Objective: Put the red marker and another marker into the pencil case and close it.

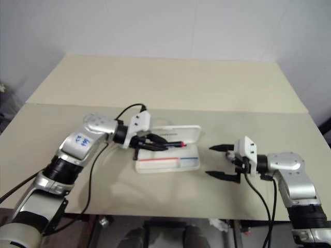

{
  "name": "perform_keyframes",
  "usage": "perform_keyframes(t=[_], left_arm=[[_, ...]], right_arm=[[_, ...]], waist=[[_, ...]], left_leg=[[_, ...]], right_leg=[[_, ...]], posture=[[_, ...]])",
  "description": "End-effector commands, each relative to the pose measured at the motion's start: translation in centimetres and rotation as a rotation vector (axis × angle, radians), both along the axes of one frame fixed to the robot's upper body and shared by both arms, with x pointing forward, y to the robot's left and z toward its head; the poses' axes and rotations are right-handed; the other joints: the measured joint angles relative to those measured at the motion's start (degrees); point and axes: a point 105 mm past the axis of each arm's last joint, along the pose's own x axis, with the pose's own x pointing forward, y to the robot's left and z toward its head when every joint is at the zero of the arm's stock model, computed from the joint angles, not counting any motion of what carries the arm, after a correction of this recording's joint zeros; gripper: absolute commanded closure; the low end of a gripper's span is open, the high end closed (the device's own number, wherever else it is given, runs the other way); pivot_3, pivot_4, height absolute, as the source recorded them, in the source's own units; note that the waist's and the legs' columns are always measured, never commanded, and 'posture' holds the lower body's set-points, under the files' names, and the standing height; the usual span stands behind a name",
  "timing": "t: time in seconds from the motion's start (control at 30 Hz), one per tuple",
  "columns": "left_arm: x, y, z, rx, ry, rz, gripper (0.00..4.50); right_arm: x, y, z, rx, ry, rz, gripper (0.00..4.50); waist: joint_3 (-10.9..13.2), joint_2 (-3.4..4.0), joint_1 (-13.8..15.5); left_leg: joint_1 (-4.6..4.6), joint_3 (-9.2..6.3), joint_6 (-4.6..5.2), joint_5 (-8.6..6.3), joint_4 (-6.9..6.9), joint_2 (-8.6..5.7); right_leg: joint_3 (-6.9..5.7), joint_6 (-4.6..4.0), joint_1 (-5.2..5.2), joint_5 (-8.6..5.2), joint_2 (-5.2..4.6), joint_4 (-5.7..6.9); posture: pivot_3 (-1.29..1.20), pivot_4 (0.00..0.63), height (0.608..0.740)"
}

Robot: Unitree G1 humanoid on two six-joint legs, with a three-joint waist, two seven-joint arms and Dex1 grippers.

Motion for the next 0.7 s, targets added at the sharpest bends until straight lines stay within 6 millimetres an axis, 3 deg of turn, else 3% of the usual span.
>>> perform_keyframes(t=[0.03,0.3,0.5,0.7], left_arm=[[0.5,-0.7,0.8,-0.002,-0.044,-0.01,3.92],[1.6,-2.1,0.0,0.0,-0.067,0.024,3.92],[1.4,-2.8,-0.2,-0.016,-0.062,0.026,1.93],[0.2,-3.3,0.3,-0.042,-0.068,-0.009,1.78]], right_arm=[[-0.1,-0.3,1.4,0.011,-0.053,-0.013,0.0],[0.1,-0.3,1.4,0.01,-0.058,-0.025,0.0],[0.3,-0.2,1.4,0.008,-0.064,-0.027,0.0],[0.3,-0.3,1.5,0.003,-0.068,-0.027,0.0]], waist=[[0.0,0.0,-0.02],[0.0,0.0,0.14],[-0.01,0.01,0.18],[0.0,0.01,0.15]], left_leg=[[0.01,0.0,0.0,0.0,0.0,0.01],[-0.02,-0.02,0.03,-0.01,0.17,-0.02],[-0.02,-0.04,0.05,-0.02,0.25,-0.04],[-0.02,-0.04,0.05,-0.02,0.25,-0.04]], right_leg=[[0.0,0.0,0.0,0.0,0.01,0.01],[0.0,0.04,0.02,0.02,0.0,0.07],[-0.01,0.08,0.06,0.04,-0.02,0.09],[-0.01,0.08,0.06,0.04,-0.02,0.1]], posture=[[0.0,0.15,0.74],[0.0,0.15,0.74],[0.0,0.15,0.74],[0.0,0.15,0.74]])
